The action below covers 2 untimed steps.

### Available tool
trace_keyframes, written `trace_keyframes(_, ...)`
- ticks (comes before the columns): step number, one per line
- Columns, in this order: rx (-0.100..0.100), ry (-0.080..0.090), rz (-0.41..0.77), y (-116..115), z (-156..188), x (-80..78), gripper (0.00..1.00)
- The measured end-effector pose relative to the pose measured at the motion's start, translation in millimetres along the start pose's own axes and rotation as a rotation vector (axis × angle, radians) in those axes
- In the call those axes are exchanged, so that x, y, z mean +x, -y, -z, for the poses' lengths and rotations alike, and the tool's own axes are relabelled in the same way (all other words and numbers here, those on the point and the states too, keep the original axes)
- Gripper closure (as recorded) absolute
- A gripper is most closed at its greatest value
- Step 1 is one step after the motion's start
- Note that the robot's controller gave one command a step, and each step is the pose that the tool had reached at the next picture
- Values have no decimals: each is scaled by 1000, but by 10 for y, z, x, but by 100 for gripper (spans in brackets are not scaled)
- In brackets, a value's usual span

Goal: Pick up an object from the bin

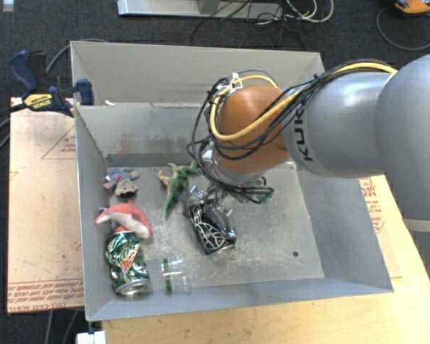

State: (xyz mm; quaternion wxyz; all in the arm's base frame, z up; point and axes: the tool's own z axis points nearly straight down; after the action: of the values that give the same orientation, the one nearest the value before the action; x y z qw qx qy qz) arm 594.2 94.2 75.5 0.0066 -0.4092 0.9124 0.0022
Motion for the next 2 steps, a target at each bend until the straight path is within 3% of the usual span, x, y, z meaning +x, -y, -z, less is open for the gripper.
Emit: trace_keyframes(2,0,1,0,-1,-1,-3,100)
